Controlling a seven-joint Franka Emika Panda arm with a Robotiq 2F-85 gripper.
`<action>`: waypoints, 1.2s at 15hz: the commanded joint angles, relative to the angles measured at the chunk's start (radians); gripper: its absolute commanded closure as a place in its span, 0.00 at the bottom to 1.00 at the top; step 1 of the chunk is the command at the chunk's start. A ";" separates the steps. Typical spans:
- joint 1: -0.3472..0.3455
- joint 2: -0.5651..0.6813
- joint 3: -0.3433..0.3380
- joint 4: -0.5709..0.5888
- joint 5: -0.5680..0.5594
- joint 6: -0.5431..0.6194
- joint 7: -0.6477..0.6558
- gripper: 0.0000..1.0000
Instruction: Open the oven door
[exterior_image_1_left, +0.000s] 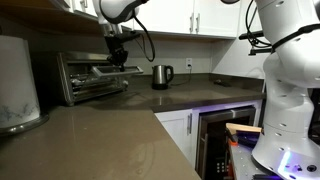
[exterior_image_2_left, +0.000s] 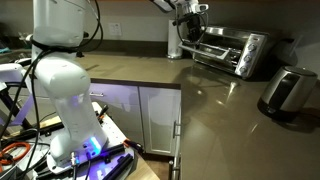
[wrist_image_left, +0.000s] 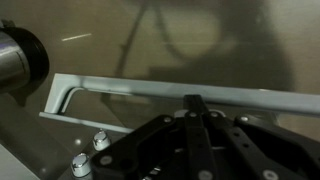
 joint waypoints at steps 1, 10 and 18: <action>-0.006 -0.010 0.010 -0.002 0.034 -0.046 -0.045 1.00; -0.015 0.000 0.016 -0.006 0.041 -0.045 -0.061 1.00; -0.024 0.025 0.021 -0.020 0.090 0.013 -0.075 1.00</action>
